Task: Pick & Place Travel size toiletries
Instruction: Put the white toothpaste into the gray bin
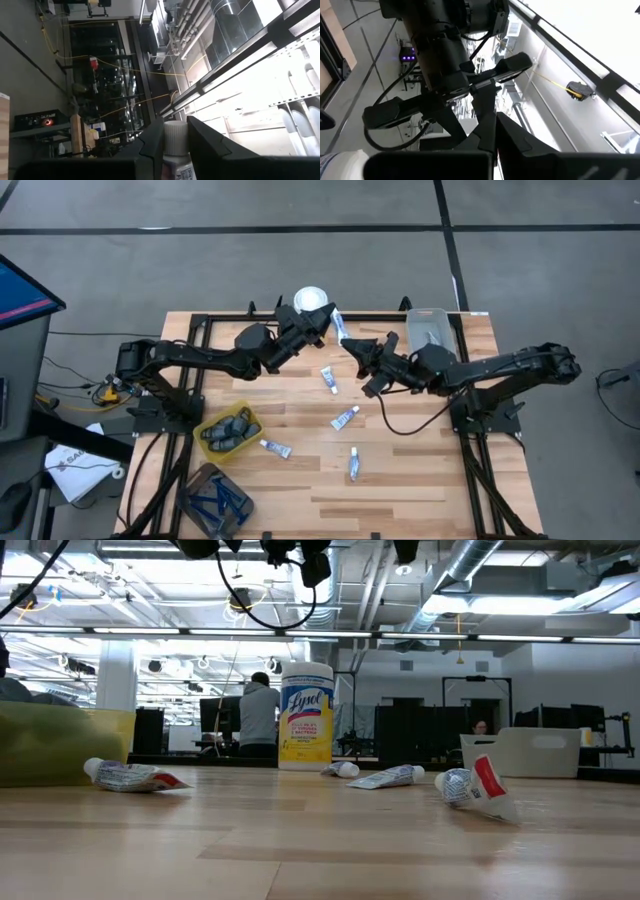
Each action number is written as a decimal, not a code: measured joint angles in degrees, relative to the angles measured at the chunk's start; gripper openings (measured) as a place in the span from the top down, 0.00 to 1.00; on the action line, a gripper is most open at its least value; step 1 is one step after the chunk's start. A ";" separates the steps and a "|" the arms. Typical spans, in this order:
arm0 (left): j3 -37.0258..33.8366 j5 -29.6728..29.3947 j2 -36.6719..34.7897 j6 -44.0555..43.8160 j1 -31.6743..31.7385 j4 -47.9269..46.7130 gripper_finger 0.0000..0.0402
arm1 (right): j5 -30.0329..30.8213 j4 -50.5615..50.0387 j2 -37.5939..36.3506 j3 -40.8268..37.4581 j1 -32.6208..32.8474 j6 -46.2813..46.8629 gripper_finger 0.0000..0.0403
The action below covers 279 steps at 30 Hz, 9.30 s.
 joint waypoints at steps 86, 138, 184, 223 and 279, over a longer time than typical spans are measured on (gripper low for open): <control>-23.54 27.41 -32.61 52.91 0.21 -22.81 0.29 | -9.94 -79.72 7.52 -0.02 -58.97 95.95 0.55; -11.32 30.53 -11.47 53.81 -25.56 -71.21 0.26 | -14.25 -79.43 -11.30 0.02 -58.92 97.92 0.37; -10.83 22.88 4.13 60.53 -27.22 -67.33 0.26 | -14.81 -79.45 -11.28 0.02 -58.92 97.28 0.37; -9.46 20.25 9.25 60.50 -28.63 -73.72 0.58 | -14.81 -79.48 -11.28 0.02 -58.92 95.95 0.37; -7.19 15.38 -9.71 55.84 -11.86 -71.45 0.98 | -28.34 -78.66 -11.28 0.02 -41.97 98.38 0.37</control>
